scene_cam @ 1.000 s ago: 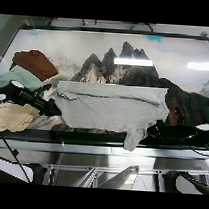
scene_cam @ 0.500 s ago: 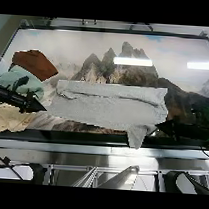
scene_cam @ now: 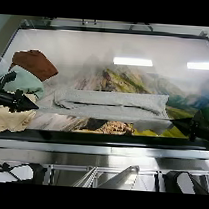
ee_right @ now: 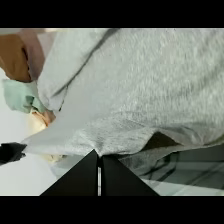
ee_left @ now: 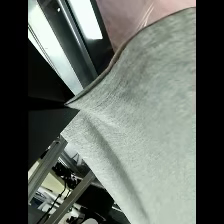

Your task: Fold the shirts.

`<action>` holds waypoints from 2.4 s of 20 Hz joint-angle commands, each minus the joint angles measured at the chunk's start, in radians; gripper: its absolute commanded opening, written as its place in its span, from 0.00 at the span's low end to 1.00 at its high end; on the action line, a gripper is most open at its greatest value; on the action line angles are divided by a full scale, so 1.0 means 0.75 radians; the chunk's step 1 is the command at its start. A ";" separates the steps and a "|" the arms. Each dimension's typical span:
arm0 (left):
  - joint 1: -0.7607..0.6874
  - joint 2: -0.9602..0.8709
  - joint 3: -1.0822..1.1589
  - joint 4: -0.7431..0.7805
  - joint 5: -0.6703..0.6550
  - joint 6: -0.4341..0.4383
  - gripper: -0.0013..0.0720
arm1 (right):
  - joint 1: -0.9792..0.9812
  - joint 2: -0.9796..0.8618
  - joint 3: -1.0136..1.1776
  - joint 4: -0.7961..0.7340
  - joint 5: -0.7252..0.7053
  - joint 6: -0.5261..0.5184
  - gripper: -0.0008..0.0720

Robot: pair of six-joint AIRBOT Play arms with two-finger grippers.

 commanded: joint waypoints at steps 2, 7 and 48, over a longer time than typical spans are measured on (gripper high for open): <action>-0.104 -0.065 0.091 -0.050 0.072 -0.018 0.04 | 0.051 -0.060 0.019 0.241 -0.215 -0.151 0.03; -0.303 -0.331 0.419 -0.068 0.112 -0.112 0.03 | 0.274 -0.306 0.150 0.281 -0.505 -0.268 0.03; -1.355 -0.786 0.861 0.007 0.599 -0.274 0.03 | 0.580 -0.810 0.863 -0.240 -0.178 -0.115 0.03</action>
